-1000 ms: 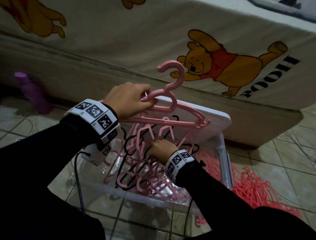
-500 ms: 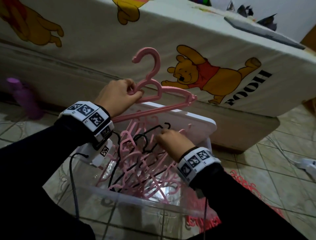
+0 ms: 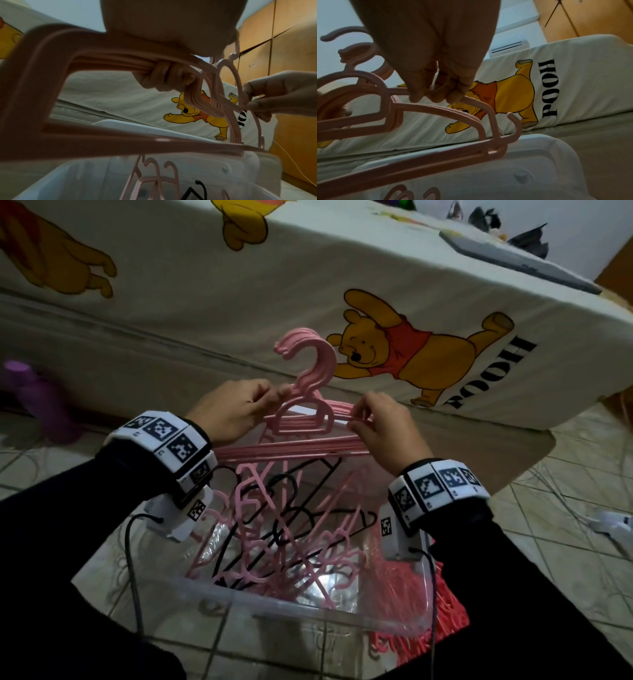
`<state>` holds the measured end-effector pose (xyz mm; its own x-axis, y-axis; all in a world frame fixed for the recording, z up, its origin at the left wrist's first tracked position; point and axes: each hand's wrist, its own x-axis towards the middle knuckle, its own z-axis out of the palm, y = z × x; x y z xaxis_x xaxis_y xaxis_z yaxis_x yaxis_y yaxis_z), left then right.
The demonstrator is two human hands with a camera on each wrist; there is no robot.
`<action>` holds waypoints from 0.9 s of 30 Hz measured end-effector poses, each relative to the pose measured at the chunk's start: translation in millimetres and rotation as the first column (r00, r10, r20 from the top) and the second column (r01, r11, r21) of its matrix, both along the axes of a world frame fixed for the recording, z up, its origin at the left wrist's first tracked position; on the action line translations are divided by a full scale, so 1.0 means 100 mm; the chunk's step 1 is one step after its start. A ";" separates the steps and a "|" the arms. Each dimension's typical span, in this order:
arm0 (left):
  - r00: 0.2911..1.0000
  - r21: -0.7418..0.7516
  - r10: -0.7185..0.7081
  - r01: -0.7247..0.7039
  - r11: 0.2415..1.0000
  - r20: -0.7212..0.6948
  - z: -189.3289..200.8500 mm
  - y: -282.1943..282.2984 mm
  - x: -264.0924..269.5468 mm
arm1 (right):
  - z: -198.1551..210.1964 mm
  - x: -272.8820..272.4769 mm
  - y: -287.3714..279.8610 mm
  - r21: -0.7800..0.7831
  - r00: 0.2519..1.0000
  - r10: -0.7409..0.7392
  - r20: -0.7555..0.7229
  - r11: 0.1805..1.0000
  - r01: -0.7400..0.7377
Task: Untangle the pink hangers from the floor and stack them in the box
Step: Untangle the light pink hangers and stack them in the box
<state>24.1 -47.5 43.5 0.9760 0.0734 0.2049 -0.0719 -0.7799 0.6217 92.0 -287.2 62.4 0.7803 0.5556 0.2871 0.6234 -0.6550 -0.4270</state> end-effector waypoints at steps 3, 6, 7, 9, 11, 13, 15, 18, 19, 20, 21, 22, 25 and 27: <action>0.999 0.079 0.021 -0.018 0.997 -0.044 0.01 -0.04 0.00 | -0.01 0.02 -0.01 0.010 1.000 -0.014 -0.002 1.000 0.014; 0.999 0.176 0.026 -0.021 0.984 -0.023 -0.01 -0.05 0.00 | -0.06 0.02 0.01 0.032 0.999 -0.035 0.020 0.999 0.035; 0.999 0.193 0.036 -0.033 0.981 -0.012 -0.01 -0.05 0.00 | -0.08 0.01 0.02 0.052 0.998 -0.052 0.039 0.997 0.050; 0.998 0.211 0.059 -0.057 0.976 -0.003 -0.01 -0.04 0.01 | -0.11 -0.01 0.05 0.076 0.992 -0.081 0.100 0.994 0.074; 0.997 0.197 0.075 -0.074 0.978 0.005 0.00 -0.03 0.00 | -0.17 -0.07 0.10 -0.004 0.984 -0.013 0.179 1.000 0.014; 0.997 0.140 0.078 -0.079 0.987 0.015 0.01 -0.02 0.00 | -0.29 -0.17 0.19 -0.171 0.969 0.161 0.187 0.977 -0.129; 0.996 0.090 0.087 -0.088 0.992 0.021 0.01 -0.01 0.00 | -0.50 -0.30 0.32 -0.325 0.941 0.309 0.142 0.912 -0.250; 0.994 0.078 0.105 -0.106 0.991 0.020 0.00 -0.02 0.02 | -0.86 -0.49 0.56 -0.481 0.892 0.448 0.054 0.795 -0.370; 0.994 0.076 0.104 -0.105 0.992 0.014 0.00 -0.02 0.02 | -0.98 -0.55 0.63 -0.525 0.859 0.512 0.023 0.737 -0.425; 0.995 0.072 0.102 -0.102 0.992 0.007 -0.01 -0.02 0.03 | -1.10 -0.60 0.69 -0.566 0.816 0.579 -0.009 0.670 -0.481; 0.995 0.070 0.100 -0.100 0.993 -0.002 -0.01 -0.03 0.03 | -1.21 -0.66 0.74 -0.606 0.769 0.638 -0.045 0.595 -0.529; 0.995 0.073 0.099 -0.098 0.993 -0.012 -0.01 -0.03 0.03 | -1.33 -0.72 0.79 -0.646 0.723 0.687 -0.076 0.518 -0.560; 0.996 0.105 0.086 -0.084 0.991 -0.022 -0.01 -0.04 0.03 | -1.65 -0.86 0.86 -0.746 0.641 0.757 -0.129 0.351 -0.565; 0.997 0.125 0.081 -0.078 0.989 -0.021 -0.01 -0.06 0.03 | -1.79 -0.92 0.88 -0.780 0.624 0.765 -0.158 0.290 -0.554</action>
<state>27.5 -53.1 42.4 0.9732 0.1263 0.1920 0.0079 -0.8534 0.5211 0.4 -198.7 -116.7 0.0206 0.9235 -0.3830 0.9872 0.0418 0.1540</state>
